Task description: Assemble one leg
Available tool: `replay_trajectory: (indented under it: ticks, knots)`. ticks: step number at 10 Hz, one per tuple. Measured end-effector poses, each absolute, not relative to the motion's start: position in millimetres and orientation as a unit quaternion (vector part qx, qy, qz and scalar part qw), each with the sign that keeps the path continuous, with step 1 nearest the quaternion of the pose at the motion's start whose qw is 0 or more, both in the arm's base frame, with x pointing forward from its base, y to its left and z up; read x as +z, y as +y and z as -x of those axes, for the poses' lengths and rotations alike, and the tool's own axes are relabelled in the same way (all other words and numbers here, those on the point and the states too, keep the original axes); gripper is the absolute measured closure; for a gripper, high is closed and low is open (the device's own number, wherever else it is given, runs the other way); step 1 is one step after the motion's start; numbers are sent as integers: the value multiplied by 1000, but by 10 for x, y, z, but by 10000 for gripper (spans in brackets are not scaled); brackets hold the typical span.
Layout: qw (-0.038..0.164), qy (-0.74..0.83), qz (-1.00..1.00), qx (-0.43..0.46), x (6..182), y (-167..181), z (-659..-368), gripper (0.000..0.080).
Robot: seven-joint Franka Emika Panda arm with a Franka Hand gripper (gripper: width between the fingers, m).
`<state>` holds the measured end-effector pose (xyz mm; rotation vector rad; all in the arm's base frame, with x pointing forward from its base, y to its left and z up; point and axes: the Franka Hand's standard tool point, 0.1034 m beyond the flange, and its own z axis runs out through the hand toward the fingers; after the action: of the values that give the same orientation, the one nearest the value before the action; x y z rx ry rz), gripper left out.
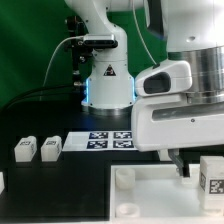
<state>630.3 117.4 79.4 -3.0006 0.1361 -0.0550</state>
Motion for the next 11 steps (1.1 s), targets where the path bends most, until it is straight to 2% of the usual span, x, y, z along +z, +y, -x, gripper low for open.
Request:
replay_trajectory:
  ticks: [1,2,3,4,7,8,10,11]
  knots:
    - [69,46,996,-20,792,1184,-6305,194]
    - [69,46,996,-20,790,1186,-6303,329]
    - [73,84,994,-18,791,1196,-6303,329]
    - [74,149,986,-13,787,1189,-6301,499]
    - [77,285,955,-1,782,1165,-6300,496]
    - [85,342,936,5,784,1147,-6308,498]
    - [103,563,819,33,760,1178,-6280,501]
    - [120,618,775,49,759,1148,-6293,501]
